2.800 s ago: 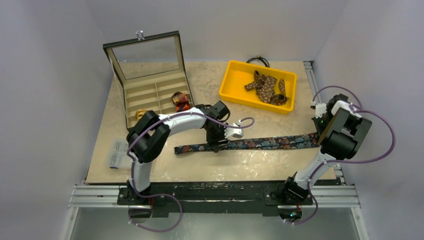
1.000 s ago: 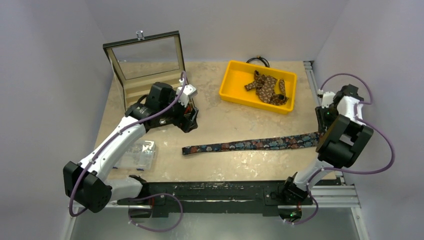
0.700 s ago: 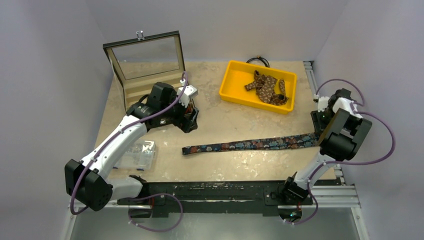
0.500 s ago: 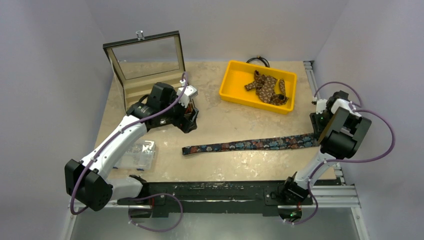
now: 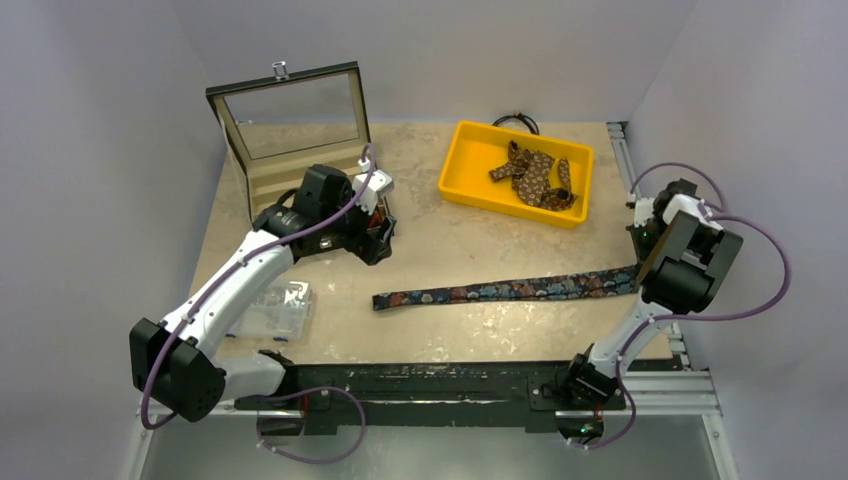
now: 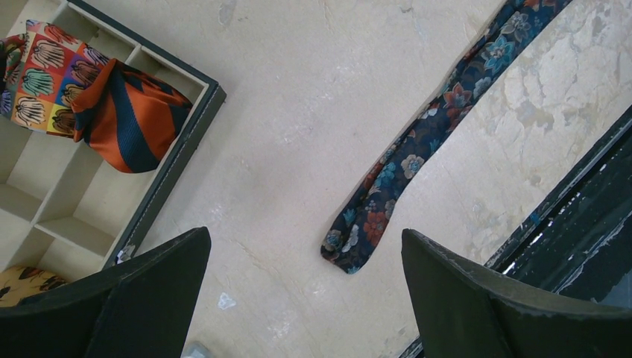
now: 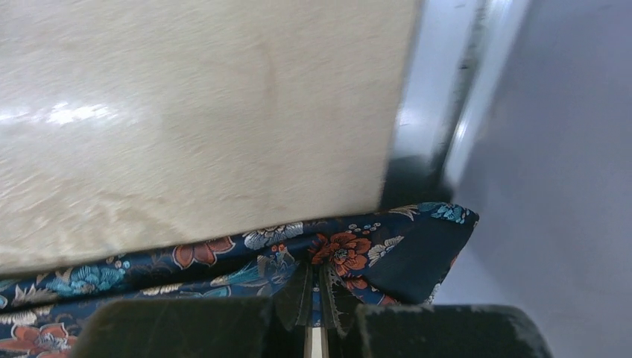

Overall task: Roll the ties
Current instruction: Roll the tie at the center of the board.

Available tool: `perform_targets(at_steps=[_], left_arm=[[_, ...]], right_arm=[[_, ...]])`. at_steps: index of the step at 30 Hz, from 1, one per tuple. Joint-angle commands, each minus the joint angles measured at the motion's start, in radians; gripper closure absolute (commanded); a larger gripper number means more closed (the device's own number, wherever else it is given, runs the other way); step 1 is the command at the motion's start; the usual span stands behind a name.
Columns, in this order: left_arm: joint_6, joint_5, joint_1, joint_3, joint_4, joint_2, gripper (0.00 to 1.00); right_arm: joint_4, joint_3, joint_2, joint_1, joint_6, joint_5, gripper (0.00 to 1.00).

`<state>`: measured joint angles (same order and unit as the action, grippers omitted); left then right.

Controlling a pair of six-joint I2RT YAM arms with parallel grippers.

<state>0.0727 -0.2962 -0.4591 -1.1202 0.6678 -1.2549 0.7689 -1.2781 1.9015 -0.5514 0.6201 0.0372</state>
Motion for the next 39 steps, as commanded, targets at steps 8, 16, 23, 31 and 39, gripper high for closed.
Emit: perform_targets(at_steps=[8, 16, 23, 31, 39], left_arm=[[0.071, 0.023, 0.007, -0.051, 0.008, -0.088, 0.01], [0.101, -0.035, 0.007, -0.007, -0.011, -0.060, 0.01], [0.134, -0.114, 0.001, 0.026, -0.028, -0.067, 0.04], [0.399, 0.028, -0.287, 0.048, -0.080, -0.182, 0.29], [0.445, 0.084, -0.429, -0.065, -0.060, -0.423, 0.21]], right_arm=[[-0.139, -0.161, 0.124, -0.048, 0.082, 0.212, 1.00], [0.123, -0.265, -0.053, -0.009, 0.057, -0.006, 0.54], [0.235, -0.198, -0.188, 0.064, 0.057, -0.134, 0.53], [0.239, -0.090, -0.174, 0.071, -0.012, -0.196, 0.79], [0.197, -0.024, -0.180, 0.067, -0.001, -0.137, 0.86]])
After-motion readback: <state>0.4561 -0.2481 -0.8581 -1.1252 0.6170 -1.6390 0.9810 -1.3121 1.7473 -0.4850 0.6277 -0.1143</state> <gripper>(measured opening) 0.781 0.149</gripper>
